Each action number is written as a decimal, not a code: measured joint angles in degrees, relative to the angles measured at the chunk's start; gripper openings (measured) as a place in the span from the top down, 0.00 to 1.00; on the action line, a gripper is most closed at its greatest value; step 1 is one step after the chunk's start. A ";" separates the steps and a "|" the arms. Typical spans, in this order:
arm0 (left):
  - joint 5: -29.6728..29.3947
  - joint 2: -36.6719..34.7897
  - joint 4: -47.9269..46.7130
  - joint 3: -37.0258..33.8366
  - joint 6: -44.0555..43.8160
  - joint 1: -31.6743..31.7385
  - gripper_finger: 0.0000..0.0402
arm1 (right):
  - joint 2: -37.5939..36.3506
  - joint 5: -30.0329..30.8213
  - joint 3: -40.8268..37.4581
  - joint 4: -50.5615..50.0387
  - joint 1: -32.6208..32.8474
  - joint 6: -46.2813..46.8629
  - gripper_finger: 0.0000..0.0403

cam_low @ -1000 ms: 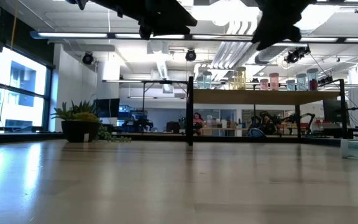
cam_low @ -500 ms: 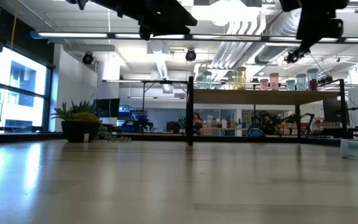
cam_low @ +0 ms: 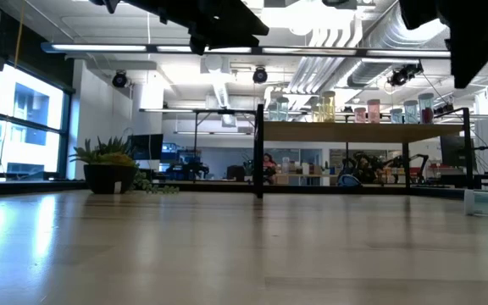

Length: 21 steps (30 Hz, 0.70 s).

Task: Pick and place medicine bottles onto shelf by color
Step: Put the light blue pill bottle aligned with the other light blue pill bottles on the shelf

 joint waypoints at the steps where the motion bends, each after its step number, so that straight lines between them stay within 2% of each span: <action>1: 0.00 0.00 0.00 0.00 0.00 0.00 0.49 | 0.70 -0.15 -0.02 -0.12 0.46 0.08 0.52; 6: 0.00 0.00 0.00 0.00 0.00 0.00 0.49 | 3.96 -2.78 -0.02 -0.24 2.47 0.63 0.51; 21: 0.00 0.00 0.00 0.00 -0.03 -0.02 0.49 | 16.86 -5.57 -0.02 0.11 6.58 3.19 0.51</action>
